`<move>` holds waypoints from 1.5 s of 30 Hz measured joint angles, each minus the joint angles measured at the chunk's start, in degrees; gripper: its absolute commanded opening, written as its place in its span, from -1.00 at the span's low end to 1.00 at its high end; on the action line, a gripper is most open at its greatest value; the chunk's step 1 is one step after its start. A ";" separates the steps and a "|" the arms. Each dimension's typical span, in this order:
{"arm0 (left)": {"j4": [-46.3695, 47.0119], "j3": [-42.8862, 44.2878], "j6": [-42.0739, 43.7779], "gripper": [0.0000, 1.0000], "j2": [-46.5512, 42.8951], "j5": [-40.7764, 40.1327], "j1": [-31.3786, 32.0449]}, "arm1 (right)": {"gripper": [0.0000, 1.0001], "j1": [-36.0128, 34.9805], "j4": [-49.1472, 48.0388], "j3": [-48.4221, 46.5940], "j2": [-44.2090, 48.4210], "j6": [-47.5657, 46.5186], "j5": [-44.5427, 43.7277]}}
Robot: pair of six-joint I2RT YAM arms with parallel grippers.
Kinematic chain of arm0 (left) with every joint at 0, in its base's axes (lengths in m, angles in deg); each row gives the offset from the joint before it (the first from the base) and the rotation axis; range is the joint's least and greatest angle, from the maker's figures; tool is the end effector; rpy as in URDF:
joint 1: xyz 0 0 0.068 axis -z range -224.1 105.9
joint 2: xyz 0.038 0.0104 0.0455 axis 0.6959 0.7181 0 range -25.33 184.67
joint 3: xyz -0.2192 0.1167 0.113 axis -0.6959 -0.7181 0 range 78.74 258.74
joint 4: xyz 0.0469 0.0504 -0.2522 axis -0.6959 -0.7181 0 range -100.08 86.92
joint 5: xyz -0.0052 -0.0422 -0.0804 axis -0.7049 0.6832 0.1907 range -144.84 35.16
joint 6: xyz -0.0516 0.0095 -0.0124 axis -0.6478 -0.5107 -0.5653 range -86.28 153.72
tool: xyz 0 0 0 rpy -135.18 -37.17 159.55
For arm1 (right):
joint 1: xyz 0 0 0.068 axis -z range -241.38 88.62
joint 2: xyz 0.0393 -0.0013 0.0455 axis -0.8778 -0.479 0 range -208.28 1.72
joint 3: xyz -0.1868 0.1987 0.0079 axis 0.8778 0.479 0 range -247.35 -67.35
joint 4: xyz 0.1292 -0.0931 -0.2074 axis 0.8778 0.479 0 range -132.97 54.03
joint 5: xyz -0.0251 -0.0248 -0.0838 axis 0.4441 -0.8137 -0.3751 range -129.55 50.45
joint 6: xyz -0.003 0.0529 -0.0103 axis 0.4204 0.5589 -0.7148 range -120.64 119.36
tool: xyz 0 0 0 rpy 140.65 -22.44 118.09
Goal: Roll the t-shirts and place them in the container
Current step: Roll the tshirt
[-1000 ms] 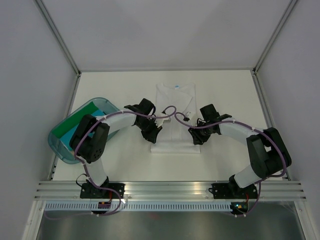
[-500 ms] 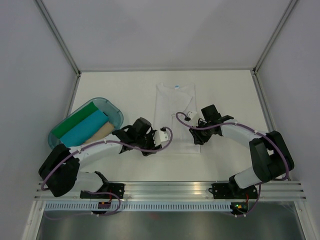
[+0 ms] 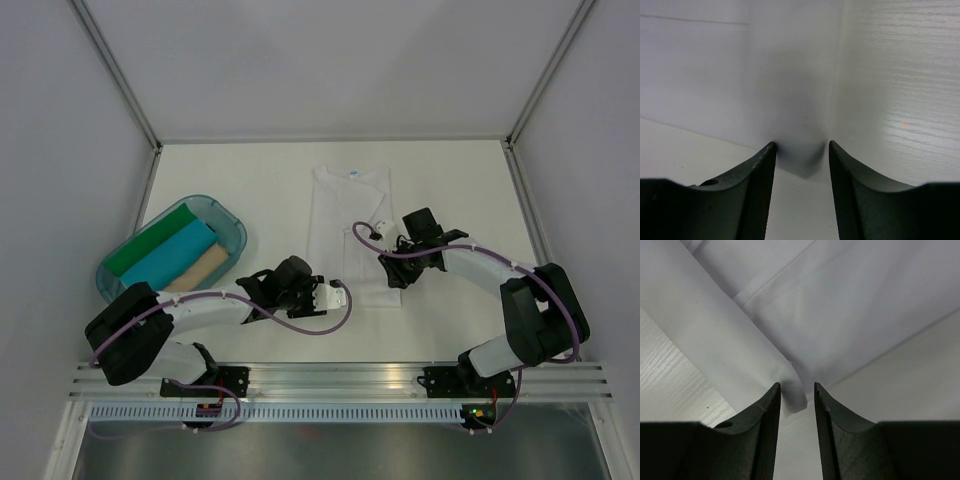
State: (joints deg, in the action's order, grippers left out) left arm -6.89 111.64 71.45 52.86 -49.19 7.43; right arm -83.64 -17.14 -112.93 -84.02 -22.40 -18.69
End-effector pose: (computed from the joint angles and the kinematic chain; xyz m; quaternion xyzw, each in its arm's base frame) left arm 0.1545 -0.1999 0.1573 0.6697 0.6539 -0.0878 0.3409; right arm 0.2450 0.1140 0.1666 -0.3955 0.8777 0.1780 0.2038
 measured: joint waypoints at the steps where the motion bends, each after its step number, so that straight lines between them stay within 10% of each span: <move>1: -0.04 0.00 0.09 0.03 0.52 0.11 0.00 | -0.21 0.00 0.55 -0.37 0.31 -0.04 -0.02; 12: -0.70 1.55 -0.02 0.00 2.95 1.84 -0.02 | -0.17 0.00 6.93 -9.29 8.85 -5.81 -3.63; 14: -1.01 1.75 -0.24 -0.02 3.10 2.29 -0.02 | 0.35 -0.02 8.35 -8.68 10.97 -7.48 -3.28; 15: -1.22 1.84 -0.44 -0.04 3.17 2.45 -0.02 | 0.95 -0.15 8.20 -7.41 12.50 -8.24 -3.06; 21: -2.27 2.10 -1.16 -0.13 3.21 3.10 -0.02 | 0.96 -10.36 4.52 12.04 28.55 -16.11 -8.33; 28: -3.08 2.91 -1.55 -0.19 3.82 3.43 -0.07 | 0.89 -14.12 0.13 16.76 26.53 -19.04 -12.92; 45: -4.28 -0.35 -2.36 -0.08 -3.17 4.96 -0.83 | -0.38 -15.85 -7.85 17.20 18.78 -20.06 -14.27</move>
State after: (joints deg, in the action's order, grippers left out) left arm -11.17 111.29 69.09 49.69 -44.23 6.60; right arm -99.49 -24.99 -95.73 -65.24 -42.46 -32.96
